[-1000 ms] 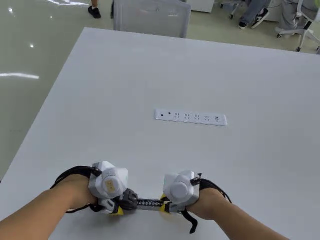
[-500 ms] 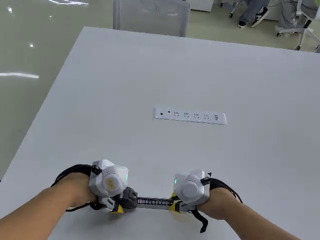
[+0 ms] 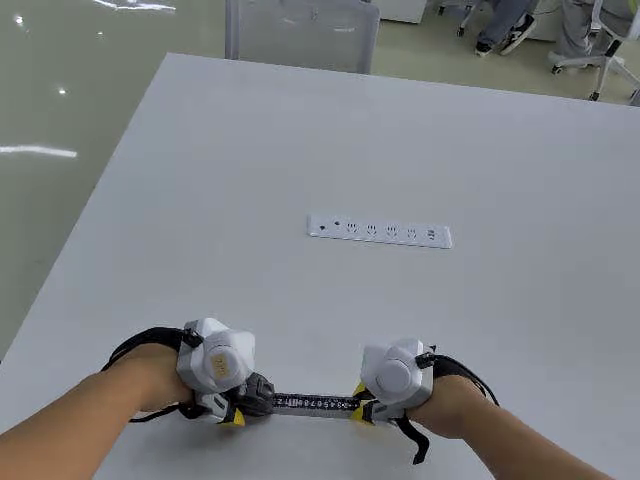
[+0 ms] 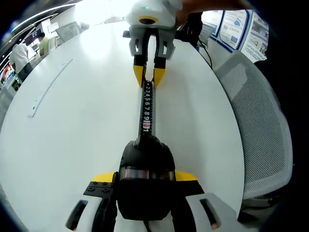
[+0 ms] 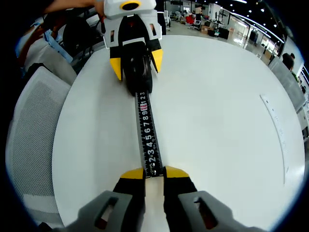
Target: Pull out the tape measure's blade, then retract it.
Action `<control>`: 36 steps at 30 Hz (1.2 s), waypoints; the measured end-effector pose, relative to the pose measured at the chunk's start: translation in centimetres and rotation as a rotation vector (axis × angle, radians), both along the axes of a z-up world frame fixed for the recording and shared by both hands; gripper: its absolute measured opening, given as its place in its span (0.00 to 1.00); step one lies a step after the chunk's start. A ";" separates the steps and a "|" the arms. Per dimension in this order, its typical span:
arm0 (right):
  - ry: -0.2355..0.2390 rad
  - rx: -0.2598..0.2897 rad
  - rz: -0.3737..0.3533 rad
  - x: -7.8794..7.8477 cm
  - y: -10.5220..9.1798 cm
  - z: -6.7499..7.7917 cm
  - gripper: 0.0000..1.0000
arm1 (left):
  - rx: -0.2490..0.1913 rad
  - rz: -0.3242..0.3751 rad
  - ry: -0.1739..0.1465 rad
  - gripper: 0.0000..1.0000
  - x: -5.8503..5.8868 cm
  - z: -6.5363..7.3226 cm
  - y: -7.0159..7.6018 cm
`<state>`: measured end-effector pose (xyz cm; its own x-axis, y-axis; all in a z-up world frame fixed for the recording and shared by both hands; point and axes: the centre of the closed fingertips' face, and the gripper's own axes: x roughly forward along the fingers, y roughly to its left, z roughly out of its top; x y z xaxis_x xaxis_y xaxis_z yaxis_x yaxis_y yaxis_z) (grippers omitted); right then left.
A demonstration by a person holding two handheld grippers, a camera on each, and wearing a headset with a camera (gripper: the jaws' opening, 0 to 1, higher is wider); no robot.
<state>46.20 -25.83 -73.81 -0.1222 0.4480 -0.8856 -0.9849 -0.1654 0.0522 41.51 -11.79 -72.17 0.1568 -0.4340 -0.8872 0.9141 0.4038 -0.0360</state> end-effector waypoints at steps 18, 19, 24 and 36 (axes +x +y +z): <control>0.000 -0.012 -0.031 0.8 -2.4 0.1 0.12 | 0.016 -0.004 0.002 0.40 0.0 -0.1 0.3; 0.000 -0.014 -0.032 0.9 -2.5 0.1 0.12 | 0.017 -0.004 0.003 0.40 0.0 -0.1 0.3; -0.005 -0.021 -0.031 1.0 -3.0 0.1 0.12 | 0.017 -0.003 0.003 0.40 0.1 -0.1 0.3; -0.010 -0.034 -0.043 1.6 -4.5 -0.1 0.12 | 0.025 -0.002 0.008 0.40 0.1 -0.2 0.4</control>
<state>47.83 -30.34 -73.88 -0.0944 0.4223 -0.9015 -0.9915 -0.1213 0.0470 41.57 -11.39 -72.41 0.1487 -0.4121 -0.8989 0.9145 0.4031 -0.0335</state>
